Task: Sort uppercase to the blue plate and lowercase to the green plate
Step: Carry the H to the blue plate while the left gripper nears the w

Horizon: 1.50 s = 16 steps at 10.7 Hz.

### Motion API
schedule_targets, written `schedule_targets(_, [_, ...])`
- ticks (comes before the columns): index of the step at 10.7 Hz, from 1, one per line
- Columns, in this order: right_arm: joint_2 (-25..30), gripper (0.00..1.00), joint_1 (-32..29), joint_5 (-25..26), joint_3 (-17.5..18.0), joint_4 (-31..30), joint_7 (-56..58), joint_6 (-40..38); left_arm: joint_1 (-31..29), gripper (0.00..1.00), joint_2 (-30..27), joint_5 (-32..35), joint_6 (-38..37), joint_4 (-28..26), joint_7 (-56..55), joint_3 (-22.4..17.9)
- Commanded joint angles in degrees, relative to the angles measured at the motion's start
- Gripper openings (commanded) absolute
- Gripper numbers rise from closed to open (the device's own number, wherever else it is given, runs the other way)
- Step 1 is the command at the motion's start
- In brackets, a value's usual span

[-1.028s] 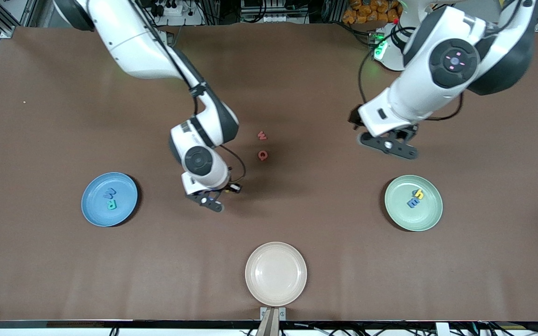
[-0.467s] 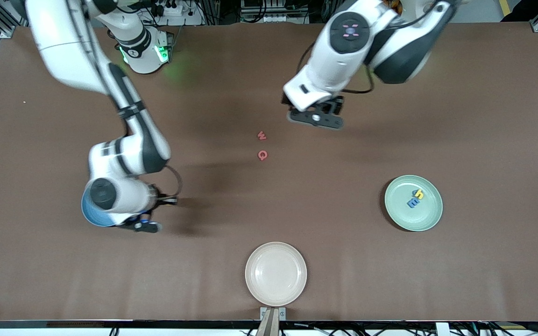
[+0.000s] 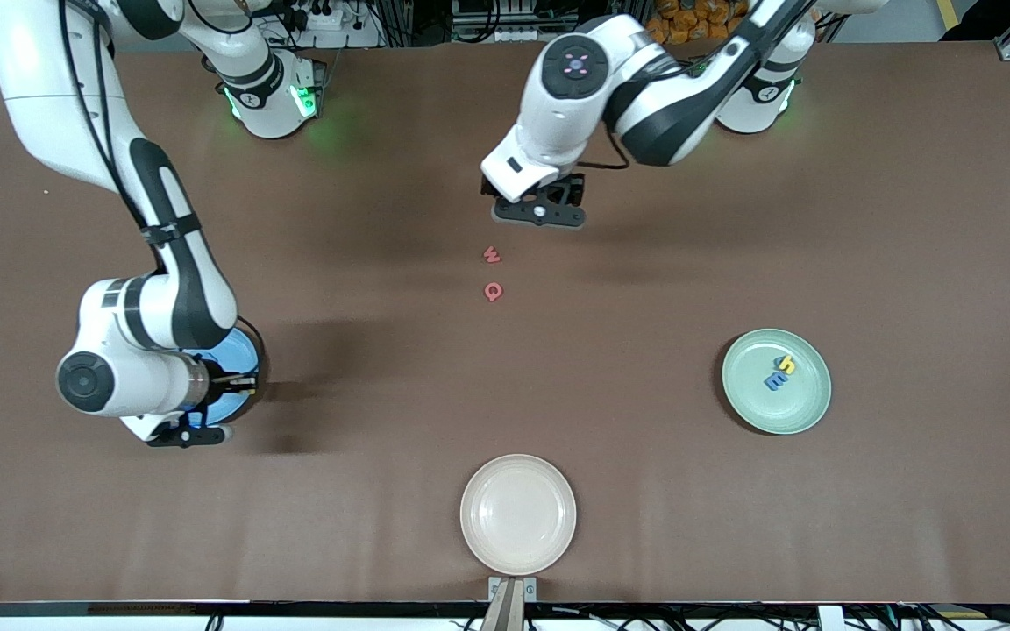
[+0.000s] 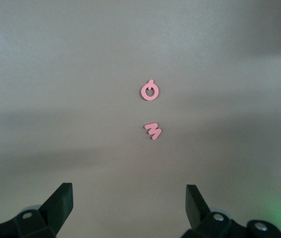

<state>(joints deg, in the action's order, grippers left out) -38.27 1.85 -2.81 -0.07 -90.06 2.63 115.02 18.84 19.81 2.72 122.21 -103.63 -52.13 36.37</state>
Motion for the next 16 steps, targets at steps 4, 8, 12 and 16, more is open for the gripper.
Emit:
schedule_targets(4, [0.9, 1.0, -4.1, 0.4, 1.2, -2.0, 7.7, -1.0, 6.7, 1.0, 13.7, 9.8, 7.9, 4.1, -26.5, -0.3])
schedule_targets(8, [0.6, 1.0, -3.3, 0.3, 1.2, -1.6, 7.6, 0.5, 10.2, 1.0, 19.3, 14.8, 8.0, 6.5, -39.0, -3.0])
schedule_targets(12, [0.7, 1.0, -2.2, 0.3, 1.2, -1.4, 7.6, 0.8, 13.8, 1.0, 23.2, 16.5, 8.3, 10.1, -49.2, -6.5])
schedule_targets(16, [0.7, 1.0, -2.1, 0.3, 1.2, -1.4, 7.6, 1.3, 14.2, 1.0, 24.7, 21.8, 8.3, 9.8, -53.4, -7.6])
